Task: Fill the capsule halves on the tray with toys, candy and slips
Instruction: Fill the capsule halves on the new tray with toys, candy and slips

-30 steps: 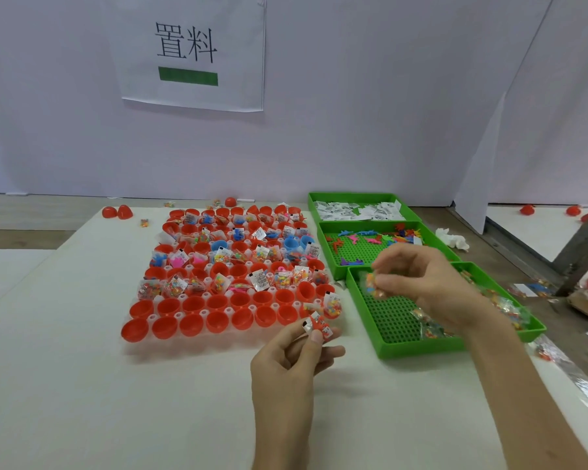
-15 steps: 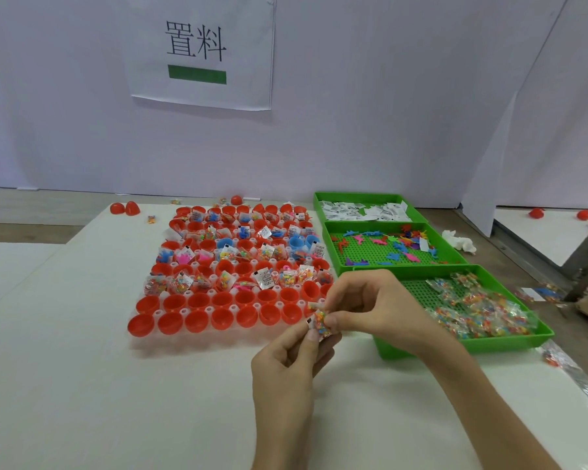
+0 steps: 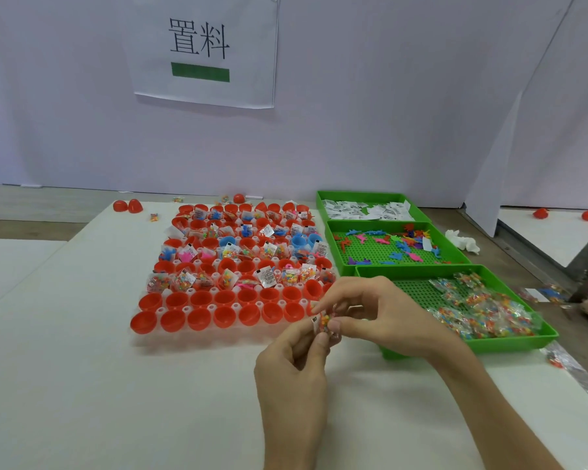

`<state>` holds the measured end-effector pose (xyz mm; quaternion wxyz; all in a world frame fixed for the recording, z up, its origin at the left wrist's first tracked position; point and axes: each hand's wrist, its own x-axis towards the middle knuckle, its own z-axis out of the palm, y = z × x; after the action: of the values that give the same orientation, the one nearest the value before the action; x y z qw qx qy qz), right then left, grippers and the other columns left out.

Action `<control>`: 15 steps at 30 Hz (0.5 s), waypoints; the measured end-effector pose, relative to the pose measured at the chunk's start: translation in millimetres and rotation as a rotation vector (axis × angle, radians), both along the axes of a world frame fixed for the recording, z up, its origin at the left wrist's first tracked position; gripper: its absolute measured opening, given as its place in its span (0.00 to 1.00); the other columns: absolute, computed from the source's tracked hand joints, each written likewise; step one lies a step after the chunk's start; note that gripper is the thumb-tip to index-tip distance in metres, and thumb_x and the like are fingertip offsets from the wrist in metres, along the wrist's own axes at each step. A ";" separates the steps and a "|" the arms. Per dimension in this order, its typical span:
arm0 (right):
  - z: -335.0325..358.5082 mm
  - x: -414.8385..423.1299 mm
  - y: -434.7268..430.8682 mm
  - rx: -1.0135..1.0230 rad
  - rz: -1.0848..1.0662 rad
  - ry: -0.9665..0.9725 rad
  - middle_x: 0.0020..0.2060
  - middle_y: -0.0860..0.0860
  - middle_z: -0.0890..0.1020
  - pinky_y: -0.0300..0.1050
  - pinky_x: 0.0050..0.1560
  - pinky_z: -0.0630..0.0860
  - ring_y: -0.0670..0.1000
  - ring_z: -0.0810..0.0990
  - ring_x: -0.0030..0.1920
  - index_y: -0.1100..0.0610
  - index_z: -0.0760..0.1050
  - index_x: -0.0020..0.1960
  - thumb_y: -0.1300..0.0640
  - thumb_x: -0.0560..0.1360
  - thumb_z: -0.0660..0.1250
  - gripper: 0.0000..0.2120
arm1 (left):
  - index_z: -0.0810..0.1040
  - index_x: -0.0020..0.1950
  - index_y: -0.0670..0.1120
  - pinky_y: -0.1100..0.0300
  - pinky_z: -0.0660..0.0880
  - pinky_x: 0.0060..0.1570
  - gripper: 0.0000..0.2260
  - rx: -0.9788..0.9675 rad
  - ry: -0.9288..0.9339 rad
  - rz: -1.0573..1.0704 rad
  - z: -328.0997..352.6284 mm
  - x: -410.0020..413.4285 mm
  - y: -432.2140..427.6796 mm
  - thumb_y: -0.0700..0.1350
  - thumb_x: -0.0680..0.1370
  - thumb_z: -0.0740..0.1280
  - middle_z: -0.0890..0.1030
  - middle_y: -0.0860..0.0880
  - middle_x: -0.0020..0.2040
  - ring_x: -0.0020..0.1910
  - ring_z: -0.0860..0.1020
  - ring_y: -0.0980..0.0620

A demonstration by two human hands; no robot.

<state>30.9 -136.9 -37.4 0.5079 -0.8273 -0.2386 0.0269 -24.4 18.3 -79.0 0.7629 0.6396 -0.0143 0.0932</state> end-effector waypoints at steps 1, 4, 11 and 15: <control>0.4 -0.4 0.1 0.008 0.009 -0.002 0.45 0.54 0.83 0.47 0.47 0.81 0.54 0.84 0.43 0.57 0.84 0.53 0.64 0.74 0.74 0.09 | 0.82 0.50 0.52 0.60 0.81 0.48 0.12 0.007 0.000 0.012 -0.2 -0.2 -0.4 0.34 0.76 0.69 0.87 0.53 0.41 0.43 0.85 0.56; 1.5 -2.1 1.9 0.067 0.030 0.022 0.43 0.59 0.85 0.54 0.47 0.82 0.58 0.86 0.42 0.59 0.83 0.51 0.64 0.73 0.75 0.07 | 0.73 0.52 0.53 0.56 0.78 0.51 0.14 0.010 0.030 0.045 -1.5 -0.3 -0.6 0.35 0.76 0.70 0.86 0.54 0.39 0.43 0.85 0.58; 2.5 -0.2 3.2 0.074 -0.016 -0.017 0.39 0.57 0.86 0.47 0.43 0.82 0.55 0.85 0.39 0.58 0.84 0.44 0.66 0.70 0.77 0.06 | 0.70 0.54 0.53 0.58 0.79 0.50 0.14 -0.073 0.053 0.025 1.9 -1.1 -1.6 0.39 0.76 0.71 0.87 0.52 0.40 0.42 0.85 0.55; 10.3 4.1 2.7 0.130 -0.173 -0.122 0.38 0.53 0.86 0.46 0.42 0.81 0.55 0.84 0.39 0.58 0.84 0.43 0.59 0.67 0.77 0.06 | 0.70 0.64 0.51 0.60 0.81 0.48 0.16 -0.195 0.083 0.015 3.4 2.2 1.1 0.38 0.80 0.65 0.87 0.48 0.41 0.43 0.86 0.51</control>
<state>35.0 -134.2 -27.1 0.5454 -0.8102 -0.1982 -0.0830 -22.2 19.4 -75.5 0.8208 0.5656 0.0313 0.0735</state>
